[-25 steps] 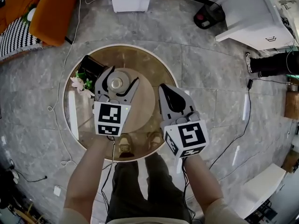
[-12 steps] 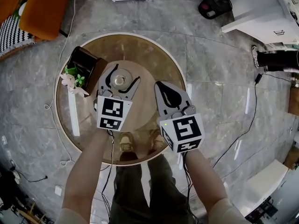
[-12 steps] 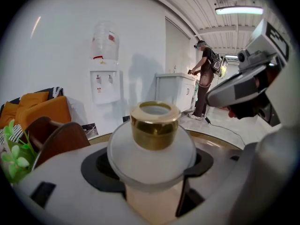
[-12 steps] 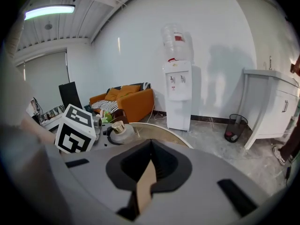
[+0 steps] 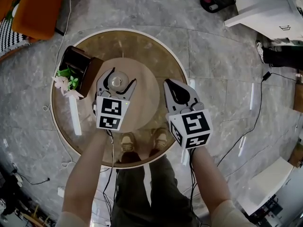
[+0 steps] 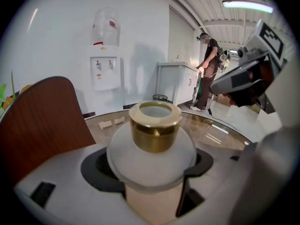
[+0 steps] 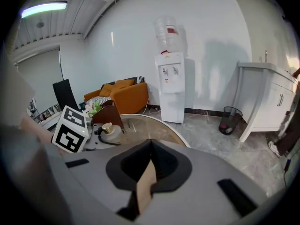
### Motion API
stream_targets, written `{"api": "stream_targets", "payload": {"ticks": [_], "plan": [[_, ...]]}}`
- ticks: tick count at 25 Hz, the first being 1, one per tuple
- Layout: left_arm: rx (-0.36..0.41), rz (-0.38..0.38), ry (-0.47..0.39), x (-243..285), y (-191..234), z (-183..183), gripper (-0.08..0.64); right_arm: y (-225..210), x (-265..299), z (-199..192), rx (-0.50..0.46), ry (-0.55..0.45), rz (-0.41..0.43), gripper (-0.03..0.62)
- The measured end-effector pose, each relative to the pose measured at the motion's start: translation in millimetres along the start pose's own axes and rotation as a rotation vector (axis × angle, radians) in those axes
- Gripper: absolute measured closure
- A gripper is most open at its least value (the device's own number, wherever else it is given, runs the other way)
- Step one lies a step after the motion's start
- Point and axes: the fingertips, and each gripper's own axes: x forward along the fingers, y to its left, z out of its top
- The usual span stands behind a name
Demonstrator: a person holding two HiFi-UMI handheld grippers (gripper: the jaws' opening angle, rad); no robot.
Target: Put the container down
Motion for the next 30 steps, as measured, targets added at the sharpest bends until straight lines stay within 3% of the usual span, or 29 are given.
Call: {"api": "stream_targets", "payload": {"ticks": [8,12,17,22,26,30], "plan": [[0.009,0.032,-0.043,2,3,2,0.223,-19,-3,-10,0.032,0.016,-0.035,0.595],[-0.006,0.049,-0.057,-4,5,4,0.184,-18,-11,-1,0.024,0.016,-0.031,0.595],[0.069,0.063,-0.054,-34,0,18,0.179,-16,-33,22,0.008,0.006,-0.035,0.595],[0.083,0.044,-0.117,-83,-9,66,0.181,-11,-76,62,-0.106,-0.013,-0.08,0.595],[0.101,0.033,-0.133,-124,-14,111,0.187,-3,-117,105,-0.058,-0.099,-0.072,0.595],[0.102,0.053,-0.194,-176,-16,161,0.3,8,-168,150,-0.048,-0.17,-0.08,0.596]]}}
